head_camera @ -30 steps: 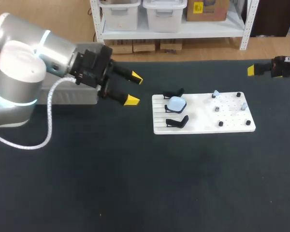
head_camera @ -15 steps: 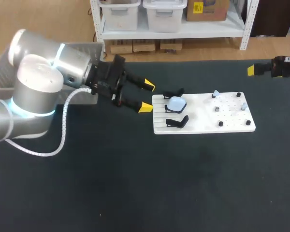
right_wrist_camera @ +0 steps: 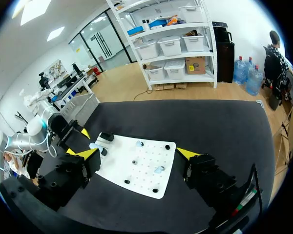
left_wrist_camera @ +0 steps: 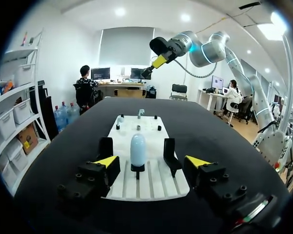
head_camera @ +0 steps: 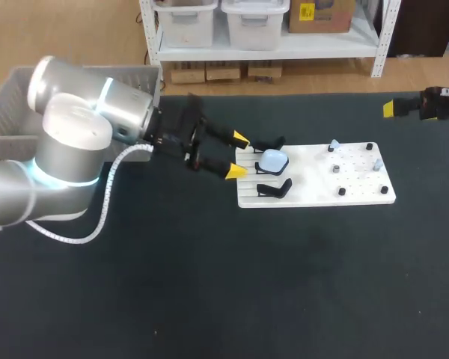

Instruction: Pick up each earbud case from the left stands, insert the matching earbuds, close the lid, and place the case in the box.

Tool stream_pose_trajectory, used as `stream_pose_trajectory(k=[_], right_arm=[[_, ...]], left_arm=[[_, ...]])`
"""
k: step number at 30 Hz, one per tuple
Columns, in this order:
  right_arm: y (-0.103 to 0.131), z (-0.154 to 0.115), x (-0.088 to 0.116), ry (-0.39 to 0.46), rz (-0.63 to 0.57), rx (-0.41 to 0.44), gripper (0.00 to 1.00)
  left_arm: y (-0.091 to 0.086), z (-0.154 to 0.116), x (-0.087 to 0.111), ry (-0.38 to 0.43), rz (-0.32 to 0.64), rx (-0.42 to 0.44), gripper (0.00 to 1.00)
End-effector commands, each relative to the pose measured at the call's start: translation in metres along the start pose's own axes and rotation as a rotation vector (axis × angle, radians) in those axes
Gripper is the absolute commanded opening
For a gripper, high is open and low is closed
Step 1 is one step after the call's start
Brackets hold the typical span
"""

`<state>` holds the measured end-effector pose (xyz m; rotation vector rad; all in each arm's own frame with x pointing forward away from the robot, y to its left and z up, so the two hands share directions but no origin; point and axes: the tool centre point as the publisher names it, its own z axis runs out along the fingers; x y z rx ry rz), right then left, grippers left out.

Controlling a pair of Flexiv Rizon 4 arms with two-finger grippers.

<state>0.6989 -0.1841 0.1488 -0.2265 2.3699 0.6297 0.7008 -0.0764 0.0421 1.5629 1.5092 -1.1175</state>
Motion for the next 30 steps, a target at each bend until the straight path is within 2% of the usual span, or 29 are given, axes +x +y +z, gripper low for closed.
stream_pose_trajectory(k=[1, 11, 15, 17, 21, 25, 27, 30], right_arm=[[0.0, 0.0, 0.0, 0.0, 0.0, -0.001, 1.0], [0.0, 0.0, 0.0, 0.0, 0.0, -0.001, 1.0], [0.0, 0.0, 0.0, 0.0, 0.0, -0.001, 1.0], [0.0, 0.0, 0.0, 0.0, 0.0, -0.001, 1.0], [0.0, 0.0, 0.0, 0.0, 0.0, -0.001, 1.0], [0.0, 0.0, 0.0, 0.0, 0.0, -0.001, 1.0], [0.0, 0.0, 0.0, 0.0, 0.0, -0.001, 1.0], [0.0, 0.0, 0.0, 0.0, 0.0, -0.001, 1.0]], left_arm=[[0.004, 0.01, 0.003, 0.013, -0.007, 0.008, 0.84], [0.009, 0.019, 0.007, 0.034, -0.016, 0.006, 0.78], [0.012, 0.022, 0.007, 0.038, -0.018, 0.006, 0.64], [0.014, 0.024, 0.008, 0.038, -0.019, 0.006, 0.63], [0.015, 0.026, 0.008, 0.039, -0.02, 0.01, 0.5], [0.016, 0.03, 0.009, 0.038, -0.019, 0.012, 0.6], [0.017, 0.031, 0.008, 0.038, -0.019, 0.016, 0.6], [0.017, 0.032, 0.009, 0.039, -0.019, 0.021, 0.56]])
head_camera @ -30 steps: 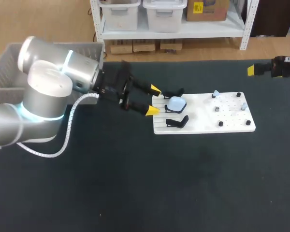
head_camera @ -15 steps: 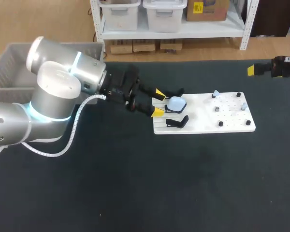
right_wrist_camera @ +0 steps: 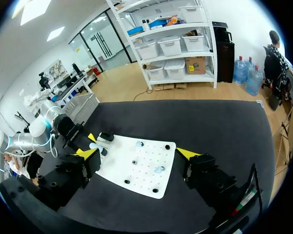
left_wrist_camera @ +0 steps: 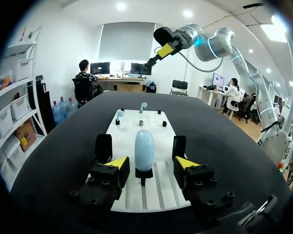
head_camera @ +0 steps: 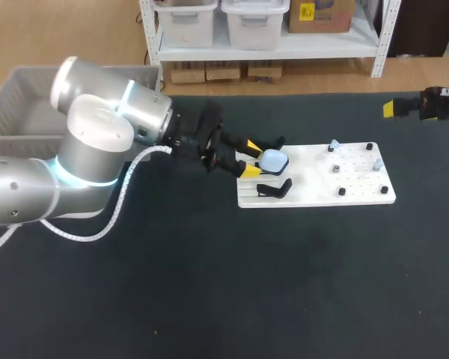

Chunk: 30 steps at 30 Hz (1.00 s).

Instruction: Pick up each earbud case from the left stands, insert the matching earbuds, close the lid, and place the case in the box.

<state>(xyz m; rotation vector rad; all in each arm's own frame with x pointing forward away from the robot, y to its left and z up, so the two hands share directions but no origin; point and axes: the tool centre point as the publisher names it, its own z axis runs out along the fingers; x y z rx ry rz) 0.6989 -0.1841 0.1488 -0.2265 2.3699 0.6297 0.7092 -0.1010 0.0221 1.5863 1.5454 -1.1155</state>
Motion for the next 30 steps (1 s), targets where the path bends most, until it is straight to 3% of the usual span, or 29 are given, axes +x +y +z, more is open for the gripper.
stream_pose_trajectory(k=[1, 8, 30], right_arm=[[0.0, 0.0, 0.0, 0.0, 0.0, -0.001, 1.0], [0.0, 0.0, 0.0, 0.0, 0.0, -0.001, 1.0], [0.0, 0.0, 0.0, 0.0, 0.0, -0.001, 1.0]], left_arm=[[0.005, 0.003, 0.0, 0.005, -0.001, 0.012, 0.57], [0.008, 0.006, -0.001, 0.013, -0.001, 0.019, 0.52], [0.01, 0.016, -0.001, 0.017, -0.005, 0.041, 0.55]])
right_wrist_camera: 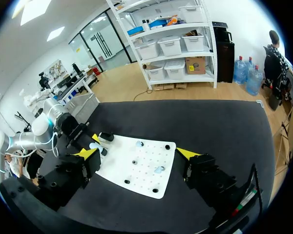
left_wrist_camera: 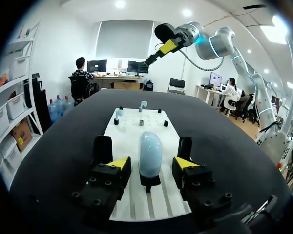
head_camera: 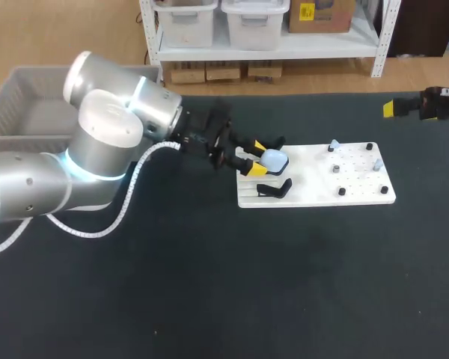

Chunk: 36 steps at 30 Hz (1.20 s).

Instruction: Pick up each earbud case from the left stands, insert the matching earbuds, close the lid, and place the case in the box.

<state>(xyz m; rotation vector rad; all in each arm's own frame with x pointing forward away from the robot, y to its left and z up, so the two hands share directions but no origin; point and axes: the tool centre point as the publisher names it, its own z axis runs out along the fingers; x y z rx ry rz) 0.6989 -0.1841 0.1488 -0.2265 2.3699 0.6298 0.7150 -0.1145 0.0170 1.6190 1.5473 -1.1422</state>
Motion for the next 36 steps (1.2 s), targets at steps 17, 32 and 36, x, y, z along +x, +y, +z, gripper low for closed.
stream_pose_trajectory(k=[17, 32, 36], right_arm=[[0.0, 0.0, 0.0, 0.0, 0.0, -0.001, 1.0], [0.0, 0.0, 0.0, 0.0, 0.0, -0.001, 1.0], [0.0, 0.0, 0.0, 0.0, 0.0, -0.001, 1.0]], left_arm=[[0.003, 0.009, 0.0, -0.004, -0.008, 0.0, 0.5], [0.006, 0.013, -0.001, 0.002, -0.006, 0.01, 0.42], [0.006, 0.014, -0.001, 0.011, -0.004, 0.014, 0.34]])
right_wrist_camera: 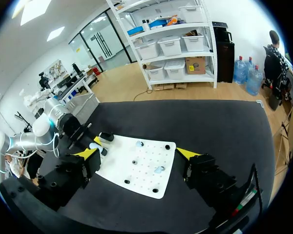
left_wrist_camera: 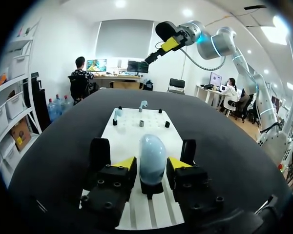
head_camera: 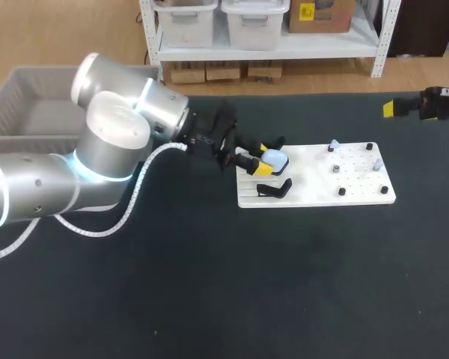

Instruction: Pick up each earbud case from the left stands, insert the matching earbuds, close the lid, and place the case in the box.

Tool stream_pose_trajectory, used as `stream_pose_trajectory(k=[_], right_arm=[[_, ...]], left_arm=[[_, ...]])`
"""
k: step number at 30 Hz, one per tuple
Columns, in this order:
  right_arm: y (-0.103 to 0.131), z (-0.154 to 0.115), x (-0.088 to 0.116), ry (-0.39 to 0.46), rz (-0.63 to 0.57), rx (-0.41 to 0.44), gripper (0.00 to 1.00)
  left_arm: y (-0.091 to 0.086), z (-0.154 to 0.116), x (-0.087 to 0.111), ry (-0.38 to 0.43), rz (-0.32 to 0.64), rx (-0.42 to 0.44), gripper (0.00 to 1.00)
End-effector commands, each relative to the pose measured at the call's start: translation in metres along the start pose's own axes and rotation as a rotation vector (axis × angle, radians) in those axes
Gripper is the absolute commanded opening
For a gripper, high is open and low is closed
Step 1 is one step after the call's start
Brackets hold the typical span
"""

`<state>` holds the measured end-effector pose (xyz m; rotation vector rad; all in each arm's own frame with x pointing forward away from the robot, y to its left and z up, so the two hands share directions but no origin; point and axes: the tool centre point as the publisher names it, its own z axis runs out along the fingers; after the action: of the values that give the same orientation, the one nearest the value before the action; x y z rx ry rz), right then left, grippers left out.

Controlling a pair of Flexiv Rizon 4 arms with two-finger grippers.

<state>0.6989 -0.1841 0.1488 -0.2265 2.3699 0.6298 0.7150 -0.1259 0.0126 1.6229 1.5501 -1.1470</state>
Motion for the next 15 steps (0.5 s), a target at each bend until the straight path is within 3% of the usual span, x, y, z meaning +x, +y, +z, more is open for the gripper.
stream_pose_trajectory(k=[1, 5, 6, 10, 15], right_arm=[[0.0, 0.0, 0.0, 0.0, 0.0, 0.0, 1.0], [0.0, 0.0, 0.0, 0.0, 0.0, 0.0, 1.0], [0.0, 0.0, 0.0, 0.0, 0.0, 0.0, 1.0], [0.0, 0.0, 0.0, 0.0, 0.0, 0.0, 1.0], [0.0, 0.0, 0.0, 0.0, 0.0, 0.0, 1.0]], left_arm=[[0.004, 0.002, 0.0, 0.009, -0.002, 0.009, 0.32], [0.005, 0.002, 0.001, 0.015, -0.005, 0.005, 0.17], [0.005, 0.001, 0.001, 0.017, -0.005, 0.004, 0.0], [0.002, -0.004, -0.004, 0.012, 0.008, -0.002, 0.0], [-0.011, -0.024, -0.019, -0.06, 0.037, -0.038, 0.0]])
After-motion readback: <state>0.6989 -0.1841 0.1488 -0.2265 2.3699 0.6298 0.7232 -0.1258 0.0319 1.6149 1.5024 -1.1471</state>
